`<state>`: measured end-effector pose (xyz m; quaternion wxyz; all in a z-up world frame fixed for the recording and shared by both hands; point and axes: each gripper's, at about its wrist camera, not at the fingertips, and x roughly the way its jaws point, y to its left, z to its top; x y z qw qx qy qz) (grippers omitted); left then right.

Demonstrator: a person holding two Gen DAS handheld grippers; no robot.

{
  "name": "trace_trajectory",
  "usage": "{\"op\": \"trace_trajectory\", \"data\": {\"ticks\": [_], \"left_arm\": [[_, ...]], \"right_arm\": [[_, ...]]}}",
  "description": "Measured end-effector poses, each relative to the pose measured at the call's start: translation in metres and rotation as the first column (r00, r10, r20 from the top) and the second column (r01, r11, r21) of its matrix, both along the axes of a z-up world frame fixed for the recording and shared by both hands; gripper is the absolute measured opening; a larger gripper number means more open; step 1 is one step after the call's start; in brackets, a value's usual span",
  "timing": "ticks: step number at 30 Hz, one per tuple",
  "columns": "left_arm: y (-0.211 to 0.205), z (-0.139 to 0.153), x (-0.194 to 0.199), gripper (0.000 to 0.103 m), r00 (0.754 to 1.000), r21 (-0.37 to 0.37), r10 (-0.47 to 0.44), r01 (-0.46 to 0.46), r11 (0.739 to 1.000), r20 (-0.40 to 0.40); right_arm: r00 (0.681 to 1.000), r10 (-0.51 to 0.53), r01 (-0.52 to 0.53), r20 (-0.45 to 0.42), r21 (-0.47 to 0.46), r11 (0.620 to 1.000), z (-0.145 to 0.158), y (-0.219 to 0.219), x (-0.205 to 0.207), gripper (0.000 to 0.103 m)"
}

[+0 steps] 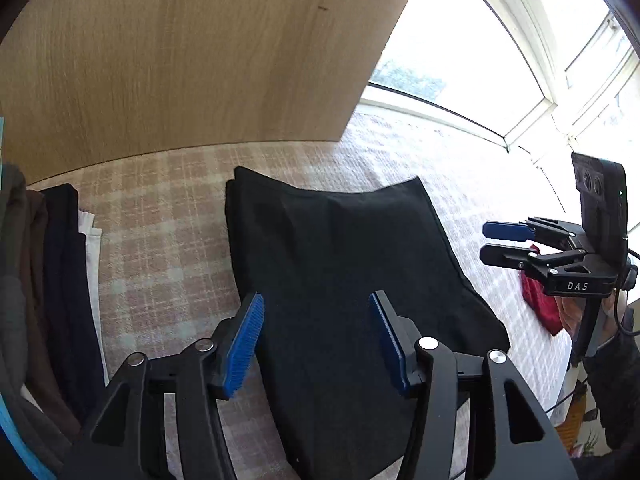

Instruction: Fold clothes

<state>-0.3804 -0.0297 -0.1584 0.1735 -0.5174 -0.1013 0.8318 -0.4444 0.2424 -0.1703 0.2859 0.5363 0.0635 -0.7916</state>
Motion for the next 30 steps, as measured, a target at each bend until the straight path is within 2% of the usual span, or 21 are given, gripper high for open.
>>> {"op": "trace_trajectory", "data": {"ticks": [2,6,11,21,22,23,26,28,30], "left_arm": [[-0.001,-0.009,-0.019,0.057,0.999,-0.048,0.041,-0.041,0.998,0.009],[0.0,-0.033,-0.044,0.057,0.996,-0.087,0.065,-0.06,0.994,0.057],[0.007,-0.044,-0.059,0.06,0.996,-0.087,0.068,-0.063,0.994,0.05],[0.016,-0.046,-0.059,0.059,1.0,-0.099,-0.001,0.002,0.995,0.012],[0.016,-0.046,-0.059,0.056,1.0,-0.099,-0.007,0.008,0.995,0.011],[0.017,-0.045,-0.059,0.044,1.0,-0.089,-0.019,0.02,0.996,0.012],[0.022,-0.043,-0.056,0.039,0.999,-0.121,-0.046,0.045,0.992,-0.004],[0.025,-0.043,-0.055,0.034,0.998,-0.131,-0.058,0.056,0.99,-0.011],[0.027,-0.04,-0.054,0.022,0.998,-0.128,-0.068,0.065,0.99,-0.019]], "right_arm": [[0.997,-0.077,0.077,-0.023,0.001,0.997,0.002,0.015,-0.019,0.057],[0.99,-0.132,0.132,0.039,0.017,0.991,-0.024,0.025,-0.05,0.057],[0.988,-0.123,0.127,0.096,-0.034,0.991,-0.046,0.02,-0.064,0.057],[0.996,-0.061,0.065,0.063,-0.067,0.996,-0.054,-0.003,-0.067,0.058],[0.996,-0.061,0.066,0.057,-0.079,0.995,-0.054,-0.005,-0.067,0.058],[0.996,-0.066,0.071,0.054,-0.091,0.993,-0.055,-0.005,-0.067,0.059],[0.998,-0.042,0.048,0.053,-0.117,0.992,-0.055,-0.012,-0.064,0.059],[1.0,0.001,0.0,0.02,-0.079,0.997,-0.054,-0.021,-0.058,0.054],[1.0,0.023,-0.024,-0.02,-0.027,0.999,-0.054,-0.027,-0.052,0.049]]}}
